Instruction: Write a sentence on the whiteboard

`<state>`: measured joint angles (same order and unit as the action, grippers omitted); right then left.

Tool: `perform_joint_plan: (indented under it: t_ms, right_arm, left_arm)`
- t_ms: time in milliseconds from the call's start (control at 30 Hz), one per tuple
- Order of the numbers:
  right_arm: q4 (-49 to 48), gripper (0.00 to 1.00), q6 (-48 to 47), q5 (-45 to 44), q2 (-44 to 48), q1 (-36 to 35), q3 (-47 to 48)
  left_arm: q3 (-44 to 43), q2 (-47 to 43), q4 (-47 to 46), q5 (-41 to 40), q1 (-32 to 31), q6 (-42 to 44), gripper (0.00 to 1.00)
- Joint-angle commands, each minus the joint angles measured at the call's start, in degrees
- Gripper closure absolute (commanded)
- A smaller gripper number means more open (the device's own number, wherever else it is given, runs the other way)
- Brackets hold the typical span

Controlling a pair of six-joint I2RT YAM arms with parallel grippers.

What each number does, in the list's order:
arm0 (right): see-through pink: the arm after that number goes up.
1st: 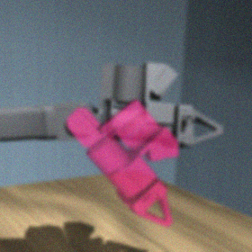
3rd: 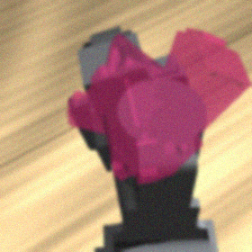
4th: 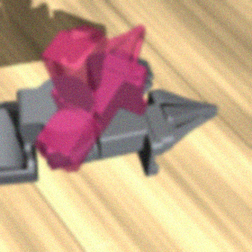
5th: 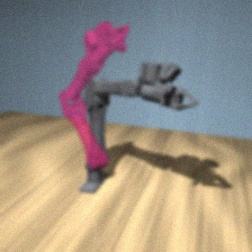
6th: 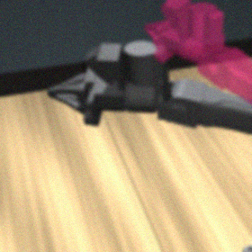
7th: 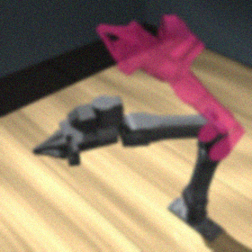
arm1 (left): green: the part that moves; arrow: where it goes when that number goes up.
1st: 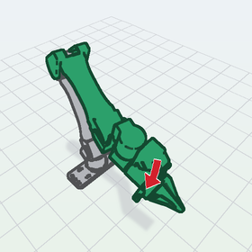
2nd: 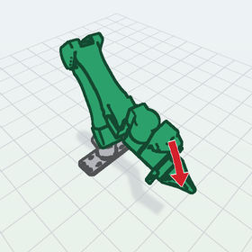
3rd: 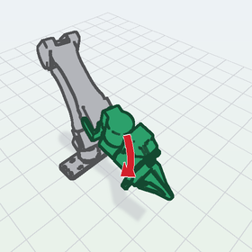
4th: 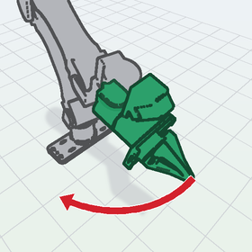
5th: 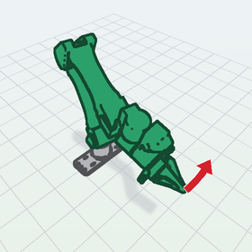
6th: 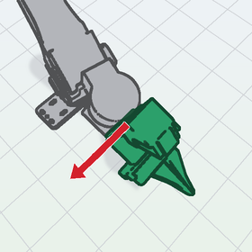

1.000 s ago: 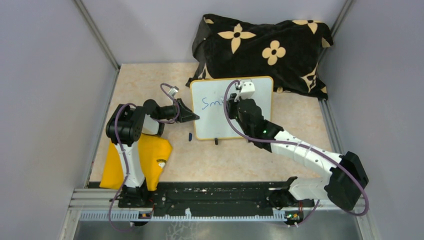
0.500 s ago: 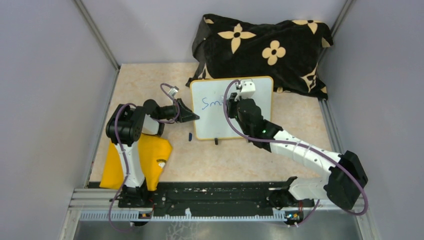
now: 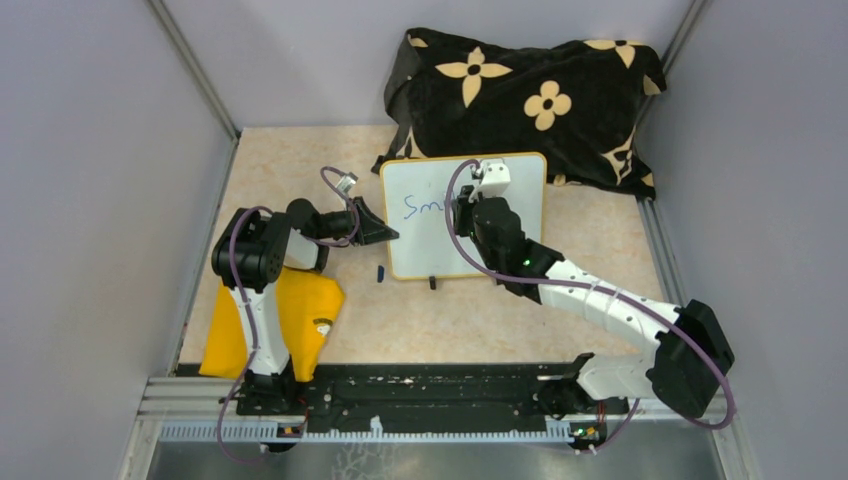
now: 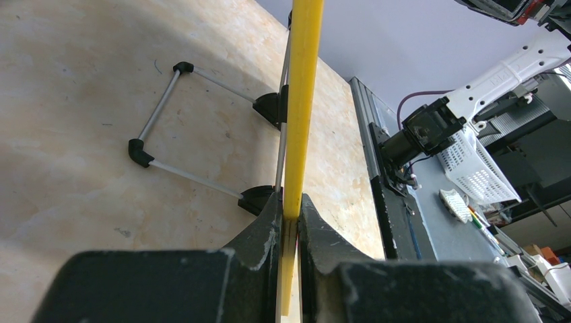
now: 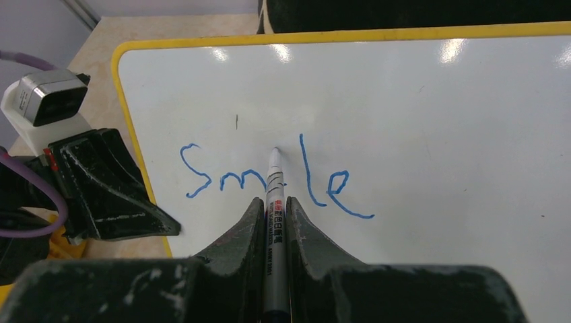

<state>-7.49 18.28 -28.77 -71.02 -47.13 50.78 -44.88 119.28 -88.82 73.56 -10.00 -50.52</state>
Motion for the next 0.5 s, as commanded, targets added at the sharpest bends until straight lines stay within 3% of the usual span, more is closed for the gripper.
perform_joint_plan:
  t_ms: [0, 467]
  right_arm:
    - [-1.6, 1.00, 1.0, -0.6, -0.6, -0.1, 1.9]
    - [0.6, 1.00, 2.3, -0.6, 0.0, 0.1, 0.3]
  left_arm:
    - [-0.1, 2.2, -13.8, 0.3, -0.8, -0.3, 1.00]
    - [-0.2, 2.3, -13.8, 0.2, -0.8, -0.4, 1.00]
